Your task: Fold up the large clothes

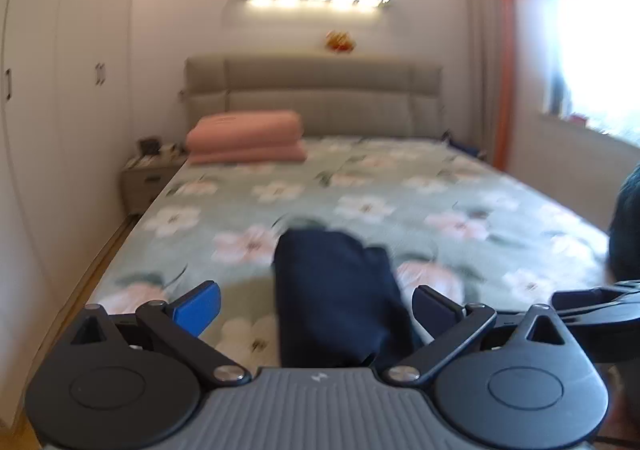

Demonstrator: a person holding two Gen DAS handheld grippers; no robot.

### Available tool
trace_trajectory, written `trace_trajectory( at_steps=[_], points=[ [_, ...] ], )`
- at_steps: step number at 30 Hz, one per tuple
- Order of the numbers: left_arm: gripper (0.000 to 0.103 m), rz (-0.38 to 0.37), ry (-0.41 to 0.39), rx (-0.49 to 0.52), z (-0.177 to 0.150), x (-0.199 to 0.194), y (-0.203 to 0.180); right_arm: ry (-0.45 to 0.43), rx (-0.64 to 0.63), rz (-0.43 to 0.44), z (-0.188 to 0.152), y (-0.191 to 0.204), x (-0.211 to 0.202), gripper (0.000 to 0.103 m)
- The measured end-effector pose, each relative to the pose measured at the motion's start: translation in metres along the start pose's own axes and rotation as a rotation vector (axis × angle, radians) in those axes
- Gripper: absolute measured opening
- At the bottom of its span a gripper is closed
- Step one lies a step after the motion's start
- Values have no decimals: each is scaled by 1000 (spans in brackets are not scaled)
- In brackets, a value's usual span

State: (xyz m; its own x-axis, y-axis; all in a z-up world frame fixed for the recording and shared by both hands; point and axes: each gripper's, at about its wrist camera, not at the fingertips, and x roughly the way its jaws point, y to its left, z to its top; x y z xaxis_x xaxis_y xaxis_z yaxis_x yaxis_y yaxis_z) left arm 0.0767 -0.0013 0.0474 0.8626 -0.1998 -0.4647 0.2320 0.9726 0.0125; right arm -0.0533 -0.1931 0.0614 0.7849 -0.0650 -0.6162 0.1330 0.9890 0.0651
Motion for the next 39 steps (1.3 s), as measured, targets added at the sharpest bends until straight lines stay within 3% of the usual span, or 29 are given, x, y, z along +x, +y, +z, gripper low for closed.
trace_trajectory(
  at_steps=[11, 20, 27, 39],
  points=[
    [103, 52, 179, -91, -34, 37, 23, 110, -1, -9, -15, 12, 19, 96],
    [103, 54, 192, -43, -38, 38, 13, 139, 9, -17, -17, 13, 25, 96],
    [103, 97, 229, -45, -43, 44, 15, 140, 24, 2, -17, 12, 23, 96],
    [103, 105, 232, -41, -43, 41, 16, 146, 30, 25, -17, 12, 16, 96]
  ],
)
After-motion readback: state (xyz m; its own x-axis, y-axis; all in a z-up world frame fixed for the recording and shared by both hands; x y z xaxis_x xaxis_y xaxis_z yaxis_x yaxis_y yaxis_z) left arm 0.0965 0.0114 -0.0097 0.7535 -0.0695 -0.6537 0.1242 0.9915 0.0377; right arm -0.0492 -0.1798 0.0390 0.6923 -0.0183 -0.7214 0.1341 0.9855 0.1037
